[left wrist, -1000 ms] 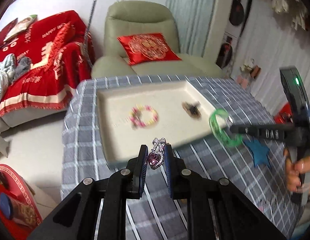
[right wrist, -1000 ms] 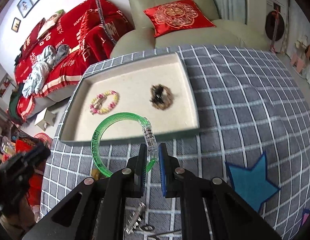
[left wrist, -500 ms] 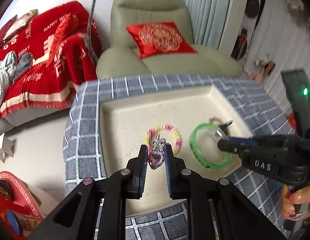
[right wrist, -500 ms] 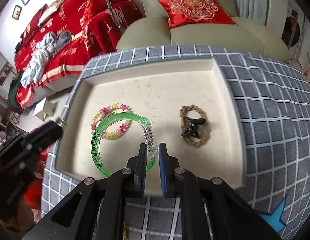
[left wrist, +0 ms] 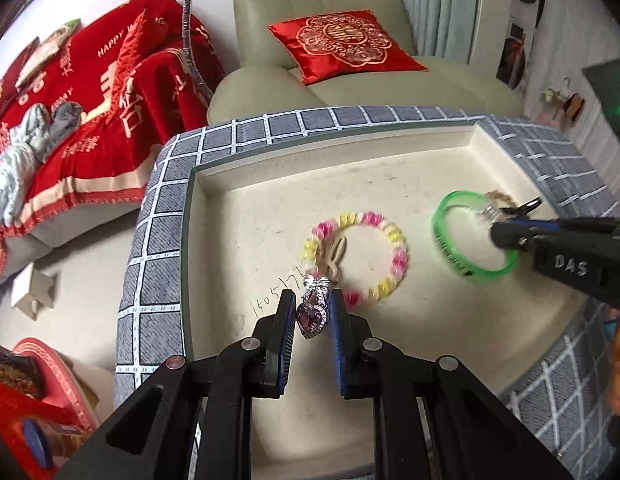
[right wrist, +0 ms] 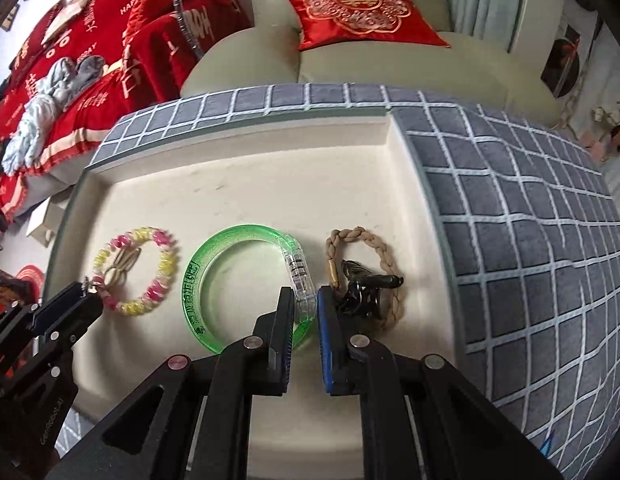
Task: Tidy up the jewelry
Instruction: 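Open the right tool to drop the bangle while the left tool releases the pendant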
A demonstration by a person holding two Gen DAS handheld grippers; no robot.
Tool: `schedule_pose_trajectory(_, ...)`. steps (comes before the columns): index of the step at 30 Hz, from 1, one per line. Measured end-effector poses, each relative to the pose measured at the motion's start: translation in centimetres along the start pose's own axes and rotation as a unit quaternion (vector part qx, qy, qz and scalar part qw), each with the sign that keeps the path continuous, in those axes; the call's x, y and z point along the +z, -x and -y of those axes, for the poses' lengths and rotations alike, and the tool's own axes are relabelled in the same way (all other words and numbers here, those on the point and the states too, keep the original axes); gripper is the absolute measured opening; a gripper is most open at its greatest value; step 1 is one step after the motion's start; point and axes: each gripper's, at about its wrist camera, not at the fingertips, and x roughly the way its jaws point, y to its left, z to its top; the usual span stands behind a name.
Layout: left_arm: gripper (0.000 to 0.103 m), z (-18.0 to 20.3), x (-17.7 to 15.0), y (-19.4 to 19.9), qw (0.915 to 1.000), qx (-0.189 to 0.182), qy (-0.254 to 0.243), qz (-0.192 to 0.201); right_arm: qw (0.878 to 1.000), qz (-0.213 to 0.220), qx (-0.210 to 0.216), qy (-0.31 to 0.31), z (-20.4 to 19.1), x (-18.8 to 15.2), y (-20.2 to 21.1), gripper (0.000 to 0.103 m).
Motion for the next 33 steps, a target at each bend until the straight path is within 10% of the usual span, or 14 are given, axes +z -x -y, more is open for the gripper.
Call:
schedule_pose_trajectory(9, 0.034, 0.8, -0.5, -0.4, 0.9998, 0.016, -0.011, 0.004, 1.0, 0.006, -0.007, 0.019, -0.6, 0.2, 0.0, 0.017)
schedule_pose_trajectory(14, 0.034, 0.9, -0.6, -0.4, 0.9999, 0.013, -0.008, 0.007, 1.0, 0.02, 0.016, 0.006, -0.4, 0.0, 0.8, 0.067)
schedule_pose_trajectory(33, 0.034, 1.3, -0.7, 0.8, 0.9996, 0.007, -0.007, 0.027, 0.99, 0.078, 0.094, -0.075, 2.9, -5.7, 8.4, 0.068)
